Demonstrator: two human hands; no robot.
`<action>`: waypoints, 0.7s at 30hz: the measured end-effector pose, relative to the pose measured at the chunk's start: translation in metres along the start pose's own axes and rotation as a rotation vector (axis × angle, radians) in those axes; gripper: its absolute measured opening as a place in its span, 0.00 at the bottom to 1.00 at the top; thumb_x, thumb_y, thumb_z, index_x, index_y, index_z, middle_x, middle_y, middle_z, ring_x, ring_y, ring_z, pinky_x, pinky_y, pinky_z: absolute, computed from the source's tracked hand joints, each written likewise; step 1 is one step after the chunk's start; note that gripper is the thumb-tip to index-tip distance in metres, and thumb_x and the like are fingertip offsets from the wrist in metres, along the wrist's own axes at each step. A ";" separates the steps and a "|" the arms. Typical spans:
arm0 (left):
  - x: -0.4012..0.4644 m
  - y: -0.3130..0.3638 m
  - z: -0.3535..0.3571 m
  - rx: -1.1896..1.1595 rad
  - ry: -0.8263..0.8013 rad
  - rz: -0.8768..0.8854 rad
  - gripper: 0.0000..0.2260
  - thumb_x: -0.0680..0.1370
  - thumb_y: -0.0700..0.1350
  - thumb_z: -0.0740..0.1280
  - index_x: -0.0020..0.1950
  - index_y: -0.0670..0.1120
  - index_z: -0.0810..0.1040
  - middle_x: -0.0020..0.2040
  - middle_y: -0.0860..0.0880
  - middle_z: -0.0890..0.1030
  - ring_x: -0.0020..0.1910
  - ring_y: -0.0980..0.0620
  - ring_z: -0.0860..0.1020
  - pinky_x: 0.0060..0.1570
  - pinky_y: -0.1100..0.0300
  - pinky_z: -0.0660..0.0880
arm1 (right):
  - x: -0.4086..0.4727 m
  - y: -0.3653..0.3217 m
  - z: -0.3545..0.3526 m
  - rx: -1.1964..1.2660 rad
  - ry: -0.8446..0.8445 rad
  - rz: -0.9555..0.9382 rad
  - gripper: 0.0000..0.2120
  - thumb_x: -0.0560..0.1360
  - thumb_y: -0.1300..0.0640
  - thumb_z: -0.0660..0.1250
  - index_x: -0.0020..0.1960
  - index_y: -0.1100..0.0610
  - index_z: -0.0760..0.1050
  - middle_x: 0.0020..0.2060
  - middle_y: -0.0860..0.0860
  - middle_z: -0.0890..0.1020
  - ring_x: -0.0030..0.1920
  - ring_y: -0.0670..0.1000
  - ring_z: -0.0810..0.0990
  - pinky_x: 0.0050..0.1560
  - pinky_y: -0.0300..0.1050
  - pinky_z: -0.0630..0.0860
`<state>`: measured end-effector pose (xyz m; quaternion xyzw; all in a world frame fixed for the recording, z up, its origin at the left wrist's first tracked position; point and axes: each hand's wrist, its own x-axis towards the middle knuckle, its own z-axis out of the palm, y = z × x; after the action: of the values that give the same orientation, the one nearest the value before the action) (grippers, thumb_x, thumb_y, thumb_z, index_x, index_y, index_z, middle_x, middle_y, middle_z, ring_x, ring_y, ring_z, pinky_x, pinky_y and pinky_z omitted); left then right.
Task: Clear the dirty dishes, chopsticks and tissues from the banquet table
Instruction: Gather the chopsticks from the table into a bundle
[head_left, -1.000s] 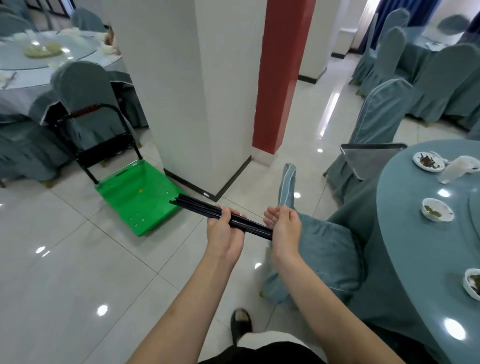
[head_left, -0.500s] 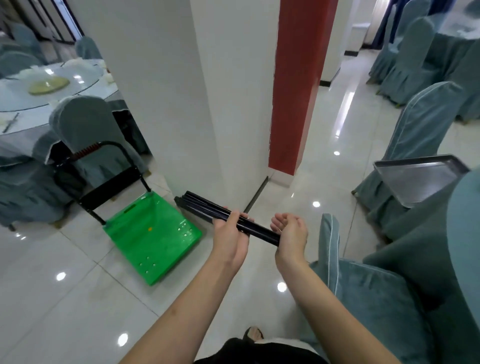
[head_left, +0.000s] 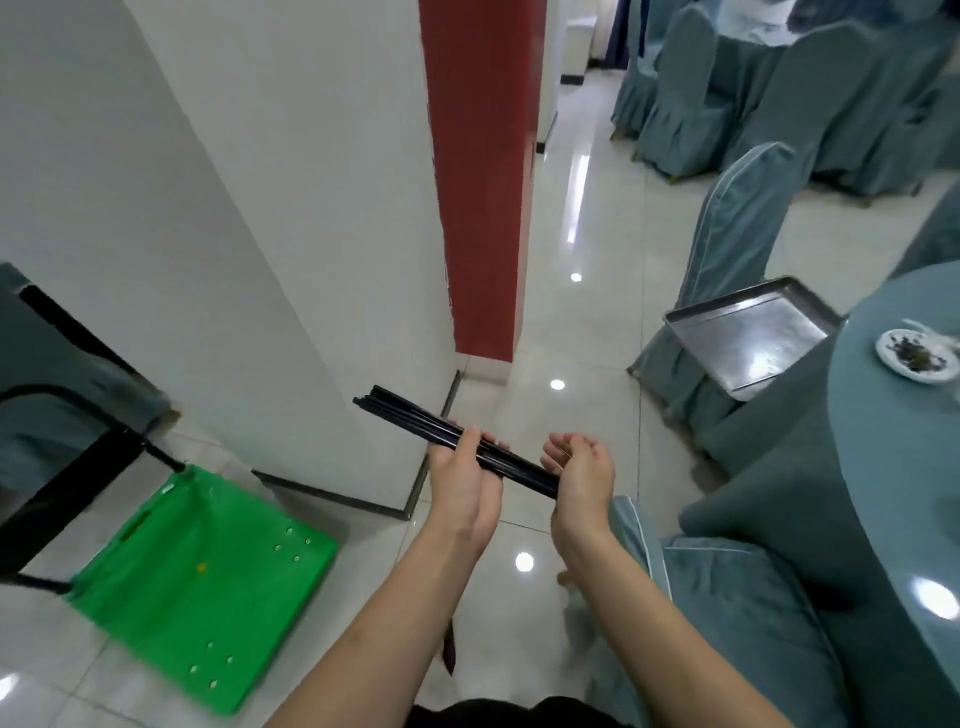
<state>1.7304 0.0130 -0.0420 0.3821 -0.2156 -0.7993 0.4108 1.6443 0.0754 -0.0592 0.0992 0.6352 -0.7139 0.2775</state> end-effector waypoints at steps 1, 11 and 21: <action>0.014 -0.001 0.009 0.007 -0.025 -0.022 0.11 0.83 0.32 0.60 0.60 0.47 0.67 0.42 0.46 0.72 0.40 0.50 0.74 0.52 0.51 0.75 | 0.013 -0.005 0.005 0.003 0.024 -0.007 0.08 0.83 0.60 0.58 0.50 0.56 0.76 0.52 0.57 0.84 0.51 0.54 0.83 0.58 0.50 0.80; 0.168 0.007 0.137 0.101 -0.282 -0.223 0.13 0.82 0.32 0.62 0.59 0.48 0.66 0.40 0.47 0.72 0.37 0.53 0.74 0.49 0.54 0.75 | 0.128 -0.082 0.080 0.116 0.292 -0.127 0.07 0.82 0.61 0.58 0.50 0.56 0.75 0.51 0.56 0.83 0.48 0.53 0.82 0.52 0.46 0.79; 0.266 0.012 0.220 0.151 -0.414 -0.395 0.12 0.82 0.32 0.61 0.60 0.47 0.67 0.39 0.47 0.74 0.39 0.51 0.74 0.50 0.53 0.72 | 0.202 -0.121 0.135 0.211 0.484 -0.171 0.08 0.82 0.63 0.57 0.52 0.54 0.73 0.50 0.54 0.82 0.48 0.51 0.82 0.54 0.45 0.79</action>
<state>1.4644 -0.2055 -0.0135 0.2748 -0.2750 -0.9064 0.1652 1.4426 -0.1048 -0.0320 0.2411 0.6114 -0.7524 0.0444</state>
